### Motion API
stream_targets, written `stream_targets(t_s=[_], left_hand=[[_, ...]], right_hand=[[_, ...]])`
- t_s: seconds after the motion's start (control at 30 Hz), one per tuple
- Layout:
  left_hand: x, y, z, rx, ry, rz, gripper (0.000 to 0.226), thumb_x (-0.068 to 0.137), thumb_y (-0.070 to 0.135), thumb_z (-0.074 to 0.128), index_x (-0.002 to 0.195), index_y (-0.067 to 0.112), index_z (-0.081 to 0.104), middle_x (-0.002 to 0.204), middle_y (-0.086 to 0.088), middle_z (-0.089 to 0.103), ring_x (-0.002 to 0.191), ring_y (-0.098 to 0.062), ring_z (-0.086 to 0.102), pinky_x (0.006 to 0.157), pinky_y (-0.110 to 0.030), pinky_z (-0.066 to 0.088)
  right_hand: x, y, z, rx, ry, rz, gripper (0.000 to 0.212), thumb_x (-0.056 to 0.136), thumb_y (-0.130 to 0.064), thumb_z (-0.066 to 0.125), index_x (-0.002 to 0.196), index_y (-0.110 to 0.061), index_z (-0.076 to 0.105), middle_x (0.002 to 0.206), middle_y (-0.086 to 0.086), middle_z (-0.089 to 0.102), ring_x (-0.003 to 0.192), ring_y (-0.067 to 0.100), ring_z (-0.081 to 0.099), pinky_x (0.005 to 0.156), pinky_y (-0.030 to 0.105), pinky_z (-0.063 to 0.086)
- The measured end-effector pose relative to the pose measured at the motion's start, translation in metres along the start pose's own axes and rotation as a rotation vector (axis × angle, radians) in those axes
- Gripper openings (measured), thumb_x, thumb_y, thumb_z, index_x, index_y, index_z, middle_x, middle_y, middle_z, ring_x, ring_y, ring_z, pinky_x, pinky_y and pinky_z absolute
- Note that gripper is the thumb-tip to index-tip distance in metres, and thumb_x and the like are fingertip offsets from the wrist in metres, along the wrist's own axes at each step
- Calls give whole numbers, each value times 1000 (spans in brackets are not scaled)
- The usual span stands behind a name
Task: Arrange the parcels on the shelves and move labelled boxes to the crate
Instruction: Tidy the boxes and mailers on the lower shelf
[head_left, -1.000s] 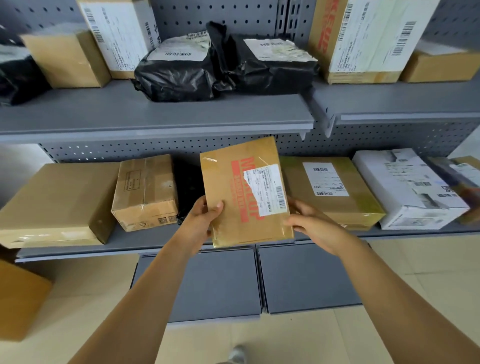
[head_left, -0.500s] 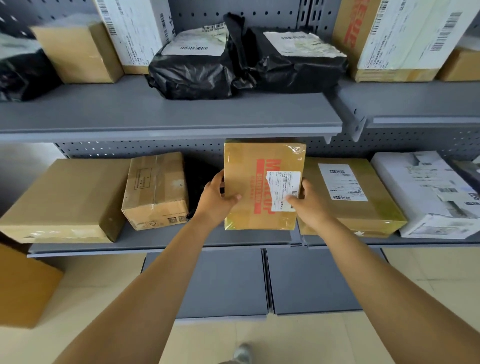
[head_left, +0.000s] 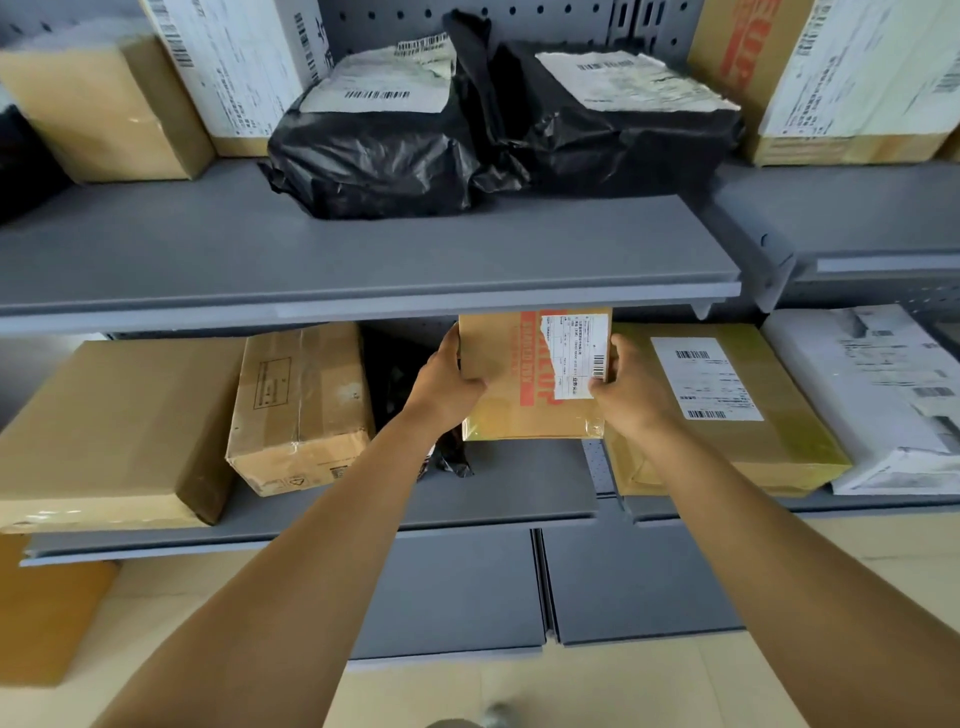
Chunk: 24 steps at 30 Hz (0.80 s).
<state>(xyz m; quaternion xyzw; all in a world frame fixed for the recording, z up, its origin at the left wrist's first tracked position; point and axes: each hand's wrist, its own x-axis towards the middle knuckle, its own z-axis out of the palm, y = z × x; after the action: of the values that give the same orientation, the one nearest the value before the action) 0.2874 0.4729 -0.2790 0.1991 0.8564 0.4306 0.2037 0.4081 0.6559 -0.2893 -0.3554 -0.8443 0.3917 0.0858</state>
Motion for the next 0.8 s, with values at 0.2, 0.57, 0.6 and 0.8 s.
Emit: stream_targets(t_s=[0.2,0.57,0.6,0.8], left_hand=[[9,-6,9,-27,-87,-68,79,87,3,56,153,25,19,135,-1,55,101,-18,55,80,-31,48],[3,-17,21,7,-198,-134,81,86,2,50,153,29,12,112,-1,60,89,-25,66,69,-37,52],[1,-19,22,12,-196,-135,85,86,2,48,155,30,9,112,-1,61,93,-28,67,72,-39,54],[-26,-31,19,-91,-132,-197,85,95,6,54,158,27,1,161,-1,27,112,-20,61,74,-30,52]], right_hand=[[11,8,12,32,-52,67,51,93,-2,56,138,-9,31,134,12,59,89,18,61,52,19,42],[11,28,21,87,-134,118,40,90,-6,57,123,-16,36,121,6,60,96,23,62,61,28,46],[9,29,21,98,-124,108,42,89,-6,58,126,-15,40,123,6,61,100,24,62,65,30,48],[-20,24,14,180,-22,148,60,93,-15,59,145,-14,31,120,-6,56,103,24,61,66,29,51]])
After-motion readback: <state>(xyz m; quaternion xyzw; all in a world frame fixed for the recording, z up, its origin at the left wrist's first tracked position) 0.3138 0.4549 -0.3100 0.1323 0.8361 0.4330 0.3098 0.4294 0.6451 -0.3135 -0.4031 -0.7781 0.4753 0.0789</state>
